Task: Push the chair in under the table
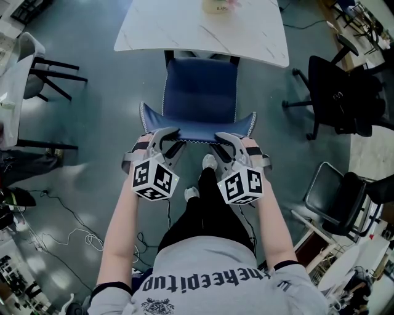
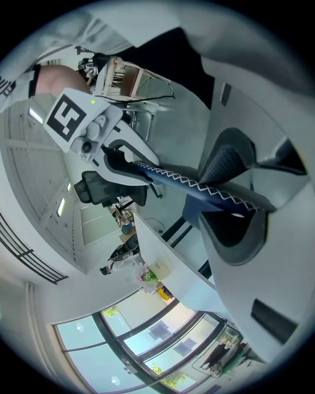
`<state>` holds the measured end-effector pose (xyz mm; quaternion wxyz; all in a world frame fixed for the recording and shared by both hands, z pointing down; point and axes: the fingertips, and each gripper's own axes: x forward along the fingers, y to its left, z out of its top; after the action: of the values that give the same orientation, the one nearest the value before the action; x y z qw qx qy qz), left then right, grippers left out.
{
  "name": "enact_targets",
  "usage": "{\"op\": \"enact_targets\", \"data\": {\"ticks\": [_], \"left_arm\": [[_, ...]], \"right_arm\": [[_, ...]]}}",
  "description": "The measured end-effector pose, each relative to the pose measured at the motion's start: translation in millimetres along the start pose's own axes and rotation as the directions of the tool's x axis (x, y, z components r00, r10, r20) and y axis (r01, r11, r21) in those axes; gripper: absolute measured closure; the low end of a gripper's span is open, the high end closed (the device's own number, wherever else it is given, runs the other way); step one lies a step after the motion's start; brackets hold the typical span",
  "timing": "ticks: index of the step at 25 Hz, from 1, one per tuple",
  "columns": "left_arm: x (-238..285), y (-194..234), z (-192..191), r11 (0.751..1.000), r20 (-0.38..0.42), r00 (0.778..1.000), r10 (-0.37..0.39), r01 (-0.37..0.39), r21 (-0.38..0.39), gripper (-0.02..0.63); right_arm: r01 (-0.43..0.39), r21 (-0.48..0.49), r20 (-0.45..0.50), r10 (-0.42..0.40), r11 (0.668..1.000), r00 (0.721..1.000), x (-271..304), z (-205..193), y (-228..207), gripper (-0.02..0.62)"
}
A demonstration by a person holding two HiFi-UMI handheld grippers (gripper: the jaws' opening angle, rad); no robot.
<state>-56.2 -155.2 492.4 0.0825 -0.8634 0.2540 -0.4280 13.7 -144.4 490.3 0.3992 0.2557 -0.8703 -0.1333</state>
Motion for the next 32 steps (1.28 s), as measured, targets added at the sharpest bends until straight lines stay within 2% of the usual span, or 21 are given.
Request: {"op": "enact_targets", "data": {"ticks": [10, 18, 20, 23, 26, 32], "left_arm": [[-2.6, -4.7, -4.9, 1.000, -0.003, 1.000, -0.015, 0.015, -0.021, 0.451], [-12.2, -4.6, 0.1, 0.999, 0.030, 0.998, 0.050, -0.051, 0.009, 0.456], [-21.8, -3.2, 5.5, 0.998, 0.064, 0.995, 0.070, -0.070, -0.010, 0.492], [-35.3, -4.0, 9.5, 0.994, 0.103, 0.990, 0.101, -0.095, -0.057, 0.562], [-46.2, -6.7, 14.4, 0.990, 0.143, 0.984, 0.111, -0.096, -0.108, 0.579], [-64.9, -12.5, 40.2, 0.977, 0.256, 0.961, 0.110, -0.057, -0.205, 0.591]], "right_arm": [[0.018, 0.029, -0.009, -0.018, 0.999, 1.000, 0.1, 1.3, 6.5, 0.463], [0.032, 0.104, 0.014, -0.033, 0.994, 0.999, -10.9, 11.6, 3.0, 0.468], [0.047, 0.132, 0.034, -0.052, 0.990, 0.998, -16.4, 17.9, 1.1, 0.482], [0.062, 0.181, 0.049, -0.072, 0.982, 0.996, -23.2, 25.7, 2.1, 0.543], [0.056, 0.223, 0.067, -0.073, 0.973, 0.995, -29.4, 36.3, 6.8, 0.580], [0.035, 0.331, 0.127, -0.081, 0.943, 0.989, -49.3, 62.3, 6.1, 0.584]]}}
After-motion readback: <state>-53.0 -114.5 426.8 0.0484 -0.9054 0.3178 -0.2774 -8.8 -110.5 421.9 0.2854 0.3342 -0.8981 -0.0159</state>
